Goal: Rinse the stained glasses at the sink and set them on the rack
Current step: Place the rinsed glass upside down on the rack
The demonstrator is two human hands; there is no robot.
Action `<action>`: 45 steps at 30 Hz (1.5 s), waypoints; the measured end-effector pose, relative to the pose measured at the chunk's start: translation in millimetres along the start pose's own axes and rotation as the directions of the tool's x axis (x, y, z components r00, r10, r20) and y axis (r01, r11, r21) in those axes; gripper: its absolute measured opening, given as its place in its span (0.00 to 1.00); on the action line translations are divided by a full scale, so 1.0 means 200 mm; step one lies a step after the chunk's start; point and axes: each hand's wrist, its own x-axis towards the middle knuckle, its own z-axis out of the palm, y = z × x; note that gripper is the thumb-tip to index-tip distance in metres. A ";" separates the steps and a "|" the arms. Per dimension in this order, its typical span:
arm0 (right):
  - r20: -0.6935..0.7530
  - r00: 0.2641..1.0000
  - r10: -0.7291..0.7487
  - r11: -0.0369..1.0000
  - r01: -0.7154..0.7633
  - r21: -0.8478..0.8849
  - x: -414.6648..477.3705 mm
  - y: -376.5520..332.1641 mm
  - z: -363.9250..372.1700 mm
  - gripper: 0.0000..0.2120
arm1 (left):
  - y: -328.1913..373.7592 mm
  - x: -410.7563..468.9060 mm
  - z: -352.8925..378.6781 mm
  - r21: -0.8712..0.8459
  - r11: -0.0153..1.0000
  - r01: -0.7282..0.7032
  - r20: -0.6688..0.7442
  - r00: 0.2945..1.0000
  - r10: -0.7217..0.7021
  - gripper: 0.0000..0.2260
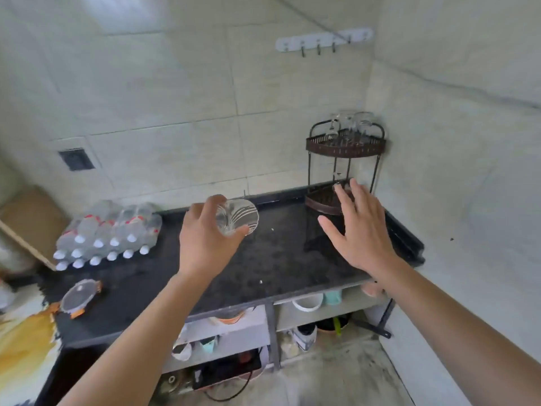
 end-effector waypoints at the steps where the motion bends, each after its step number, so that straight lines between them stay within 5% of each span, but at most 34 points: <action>1: -0.005 1.000 0.015 1.000 -0.015 -0.024 0.06 0.10 0.00 0.37 | 0.05 0.08 0.12 -0.026 0.999 -0.028 0.022 0.999 0.029 0.28; 9: 0.040 0.994 0.105 0.985 -0.098 -0.140 0.67 0.75 -0.04 0.36 | 0.42 0.77 0.88 -0.211 0.970 -0.119 0.101 0.985 0.142 0.31; 19: 0.081 0.981 0.179 0.980 -0.170 -0.106 1.19 1.30 0.13 0.37 | 0.77 1.42 1.49 -0.151 0.971 -0.184 0.209 0.954 0.213 0.35; 30: 0.164 0.982 0.095 0.988 -0.113 0.106 1.72 1.56 0.87 0.41 | 0.52 1.64 2.05 0.043 0.996 0.076 0.242 0.967 -0.084 0.33; 36: 0.093 0.990 0.107 0.986 -0.117 0.120 1.61 1.57 1.27 0.41 | 0.17 1.54 2.38 0.160 0.954 0.255 0.402 0.865 -0.299 0.33; 40: 0.288 0.952 0.105 0.991 -0.123 0.043 1.48 1.60 1.59 0.39 | -0.01 1.56 2.69 0.179 0.951 0.251 0.514 0.801 -0.308 0.32; 45: 0.605 0.789 0.104 0.995 -0.089 -0.055 1.33 1.59 1.88 0.37 | -0.13 1.63 2.98 0.150 0.973 0.173 0.582 0.781 -0.228 0.30</action>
